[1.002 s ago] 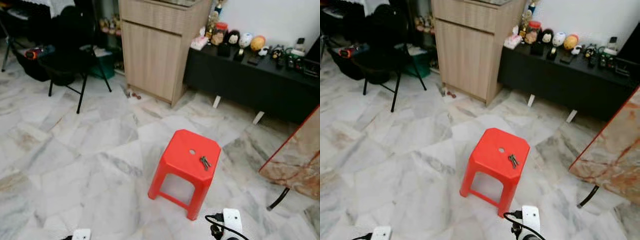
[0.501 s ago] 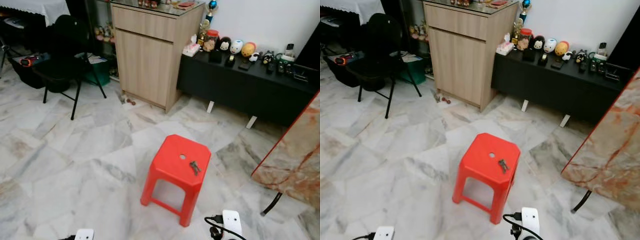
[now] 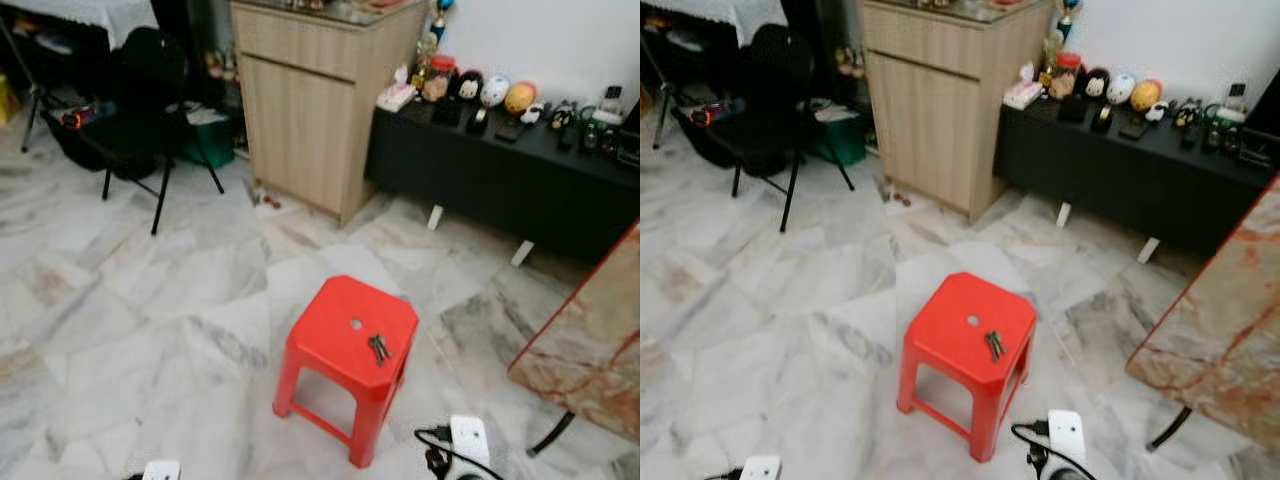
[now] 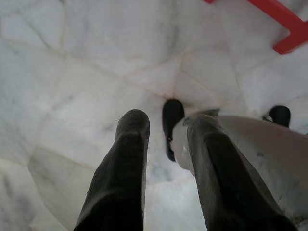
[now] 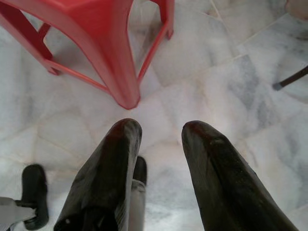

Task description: Hang keys on a hook

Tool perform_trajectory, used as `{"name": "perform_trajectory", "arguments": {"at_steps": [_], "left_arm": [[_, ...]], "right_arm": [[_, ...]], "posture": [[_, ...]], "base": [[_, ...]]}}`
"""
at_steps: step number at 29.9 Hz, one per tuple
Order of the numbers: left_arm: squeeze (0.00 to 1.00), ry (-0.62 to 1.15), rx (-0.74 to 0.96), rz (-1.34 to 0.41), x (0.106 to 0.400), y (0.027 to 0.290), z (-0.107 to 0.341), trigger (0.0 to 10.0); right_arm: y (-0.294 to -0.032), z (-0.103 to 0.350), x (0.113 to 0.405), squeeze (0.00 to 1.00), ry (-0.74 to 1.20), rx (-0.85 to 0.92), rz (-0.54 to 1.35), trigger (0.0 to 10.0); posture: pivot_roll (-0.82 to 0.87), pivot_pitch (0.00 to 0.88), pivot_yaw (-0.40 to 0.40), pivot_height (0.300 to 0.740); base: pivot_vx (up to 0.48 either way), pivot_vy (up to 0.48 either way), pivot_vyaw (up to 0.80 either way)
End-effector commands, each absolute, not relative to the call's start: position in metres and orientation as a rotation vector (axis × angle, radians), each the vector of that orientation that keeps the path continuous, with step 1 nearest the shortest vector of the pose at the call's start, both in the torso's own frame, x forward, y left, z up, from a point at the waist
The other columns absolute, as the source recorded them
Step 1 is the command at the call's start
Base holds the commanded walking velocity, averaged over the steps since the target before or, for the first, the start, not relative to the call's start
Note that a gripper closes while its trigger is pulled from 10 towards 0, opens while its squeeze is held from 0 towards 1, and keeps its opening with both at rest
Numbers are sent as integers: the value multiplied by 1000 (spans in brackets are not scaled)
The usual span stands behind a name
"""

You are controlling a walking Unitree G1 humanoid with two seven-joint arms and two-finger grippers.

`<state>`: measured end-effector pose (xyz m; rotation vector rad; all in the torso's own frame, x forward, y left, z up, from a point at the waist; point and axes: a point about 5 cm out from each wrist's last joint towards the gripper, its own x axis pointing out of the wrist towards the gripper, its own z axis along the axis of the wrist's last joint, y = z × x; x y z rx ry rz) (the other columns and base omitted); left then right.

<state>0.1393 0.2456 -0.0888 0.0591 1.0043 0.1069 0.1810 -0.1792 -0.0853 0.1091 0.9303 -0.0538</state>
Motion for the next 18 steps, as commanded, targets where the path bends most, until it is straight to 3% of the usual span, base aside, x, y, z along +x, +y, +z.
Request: {"name": "perform_trajectory", "arguments": {"at_steps": [1, 18], "left_arm": [[0, 1015, 46, 129, 136, 251, -89, 10000], [0, 1032, 21, 118, 143, 232, -92, 10000]], "right_arm": [[-177, -85, 182, 0, 926, 110, -49, 10000], [-176, -85, 183, 0, 923, 113, -44, 10000]], "posture": [[84, 3, -78, 740], [85, 5, -79, 740]], "base": [[0, 0, 0], [0, 0, 0]]}}
